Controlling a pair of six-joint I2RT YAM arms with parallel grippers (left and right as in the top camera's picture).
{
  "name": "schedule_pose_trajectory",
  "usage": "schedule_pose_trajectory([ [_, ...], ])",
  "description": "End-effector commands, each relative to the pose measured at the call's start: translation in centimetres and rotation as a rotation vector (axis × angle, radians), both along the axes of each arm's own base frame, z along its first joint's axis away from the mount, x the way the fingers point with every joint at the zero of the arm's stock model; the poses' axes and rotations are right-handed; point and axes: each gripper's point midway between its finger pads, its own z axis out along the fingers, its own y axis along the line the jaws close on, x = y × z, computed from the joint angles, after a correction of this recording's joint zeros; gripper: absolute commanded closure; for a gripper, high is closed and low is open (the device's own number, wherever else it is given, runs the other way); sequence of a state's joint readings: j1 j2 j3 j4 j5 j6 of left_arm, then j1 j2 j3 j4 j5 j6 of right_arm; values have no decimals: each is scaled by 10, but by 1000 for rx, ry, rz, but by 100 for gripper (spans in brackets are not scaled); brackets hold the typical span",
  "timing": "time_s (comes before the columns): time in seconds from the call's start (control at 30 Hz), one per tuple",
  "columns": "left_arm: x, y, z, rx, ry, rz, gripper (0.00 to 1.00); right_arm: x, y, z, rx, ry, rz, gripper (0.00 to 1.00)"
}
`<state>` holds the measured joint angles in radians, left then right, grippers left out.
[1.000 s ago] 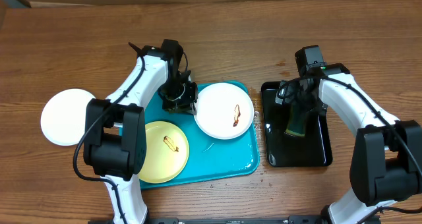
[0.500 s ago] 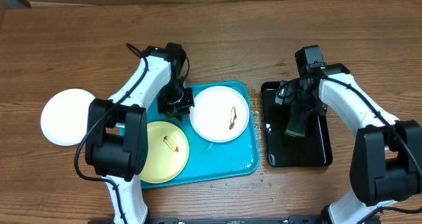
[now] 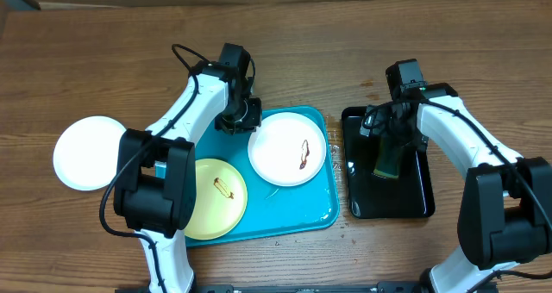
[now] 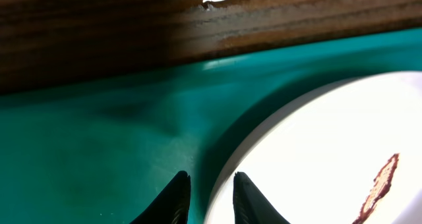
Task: Clean dirty plates on tray and stack at the side
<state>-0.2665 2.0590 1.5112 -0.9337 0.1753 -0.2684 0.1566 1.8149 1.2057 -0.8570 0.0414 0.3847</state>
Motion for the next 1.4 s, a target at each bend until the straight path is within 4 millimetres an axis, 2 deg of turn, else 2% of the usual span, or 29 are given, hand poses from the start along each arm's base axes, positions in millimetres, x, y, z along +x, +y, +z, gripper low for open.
schedule_pose_trajectory([
  [0.0, -7, -14, 11, -18, -26, -94, 77, 2, -2, 8, -6, -26, -4, 0],
  [0.17, -13, -23, -2, 41, -50, -142, 78, 2, -2, 8, -6, -26, -4, 0],
  [0.27, -11, -12, -6, 149, -70, -118, 82, 2, -2, 8, -6, -25, -4, 0],
  [0.37, -12, -11, -6, 154, -69, -101, 85, 2, -2, 8, -6, -26, -4, 0],
  [0.43, -17, -8, -6, 164, -45, -84, 96, 2, -2, 8, -6, -26, -4, 0],
  [0.6, -32, 18, -6, 295, 17, 60, 96, 2, -2, 8, -6, -26, -4, 0],
  [0.67, -37, 18, -6, 292, 41, 103, 96, 2, -2, 8, -6, -25, -4, 0],
  [0.77, -48, 14, -7, 266, 90, 98, 87, 2, -2, 8, -6, -26, -4, 0],
  [0.83, -51, 15, -6, 272, 104, 98, 85, 2, -2, 8, -6, -26, -4, 0],
  [0.9, -53, 17, -6, 283, 110, 98, 84, 2, -2, 8, -6, -26, -4, 0],
  [1.03, -49, 17, -6, 280, 96, 101, 75, 2, -2, 8, -6, -26, -4, 0],
  [1.13, -44, 14, -7, 269, 73, 117, 93, 2, -2, 8, -6, -25, -4, 0],
  [1.17, -42, 12, -7, 260, 66, 145, 96, 2, -2, 8, -6, -26, -4, 0],
  [1.37, -41, 10, -8, 246, 70, 205, 96, 2, -2, 8, -6, -26, -4, 0],
])
